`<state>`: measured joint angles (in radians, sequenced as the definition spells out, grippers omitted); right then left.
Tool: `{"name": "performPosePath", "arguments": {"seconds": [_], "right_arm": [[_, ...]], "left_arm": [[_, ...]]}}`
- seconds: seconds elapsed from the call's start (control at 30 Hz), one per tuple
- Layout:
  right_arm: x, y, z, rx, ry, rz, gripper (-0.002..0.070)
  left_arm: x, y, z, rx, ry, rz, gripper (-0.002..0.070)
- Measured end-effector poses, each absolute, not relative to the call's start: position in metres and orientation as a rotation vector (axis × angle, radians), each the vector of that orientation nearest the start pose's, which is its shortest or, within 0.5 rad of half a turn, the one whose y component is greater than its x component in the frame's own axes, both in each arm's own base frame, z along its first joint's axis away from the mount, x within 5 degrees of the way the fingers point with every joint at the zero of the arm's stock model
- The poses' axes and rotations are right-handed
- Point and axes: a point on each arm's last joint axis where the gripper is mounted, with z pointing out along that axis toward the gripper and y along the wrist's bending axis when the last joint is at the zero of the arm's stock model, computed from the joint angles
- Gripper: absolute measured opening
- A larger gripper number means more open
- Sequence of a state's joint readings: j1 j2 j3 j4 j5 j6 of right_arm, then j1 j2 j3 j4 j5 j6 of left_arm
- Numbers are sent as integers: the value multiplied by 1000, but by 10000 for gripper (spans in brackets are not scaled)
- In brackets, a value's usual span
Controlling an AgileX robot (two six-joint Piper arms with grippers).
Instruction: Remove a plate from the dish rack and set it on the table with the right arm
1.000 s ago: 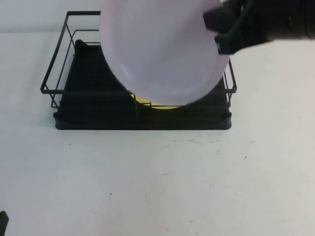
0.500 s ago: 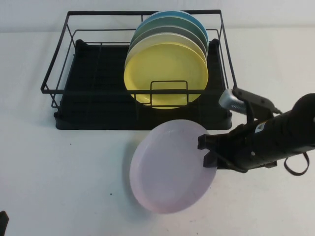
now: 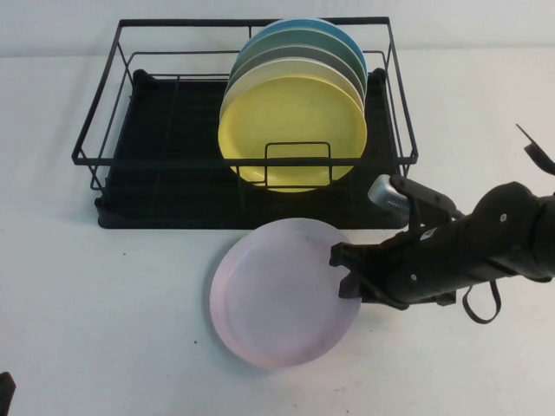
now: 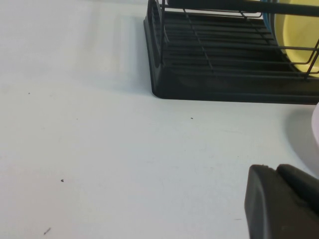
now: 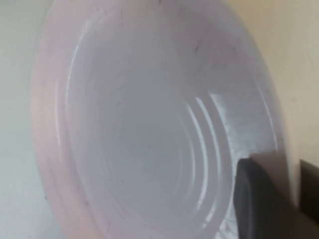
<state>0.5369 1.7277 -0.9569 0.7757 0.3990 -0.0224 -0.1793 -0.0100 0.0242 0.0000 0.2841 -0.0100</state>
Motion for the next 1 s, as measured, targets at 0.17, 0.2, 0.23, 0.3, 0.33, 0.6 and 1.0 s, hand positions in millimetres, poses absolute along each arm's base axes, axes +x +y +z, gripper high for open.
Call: {"name": "performPosePath", "arguments": {"seconds": [0.17,0.2,0.23,0.3,0.33,0.6,1.0], "right_arm": [[282,193,178,44,2687,719,175],[283,192,177,21,2683,701,217],[283,192,177,4,2682,687,260],[284,190,176,-44,2669,651,334],[285,190,176,-65,2663,636,356],[269,179,222,-261,2572,598,277],[195,135,291,-461,2425,558,-15]], "left_arm": [[54,-10,180,151,1778,-136,-3],[54,-10,180,151,1778,-136,-3],[54,-10,180,151,1778,-136,-3],[54,-10,180,151,1778,-136,-3],[54,-10,180,151,1778,-136,-3],[54,-10,180,151,1778,-136,-3],[54,-10,180,151,1778,-136,-3]]}}
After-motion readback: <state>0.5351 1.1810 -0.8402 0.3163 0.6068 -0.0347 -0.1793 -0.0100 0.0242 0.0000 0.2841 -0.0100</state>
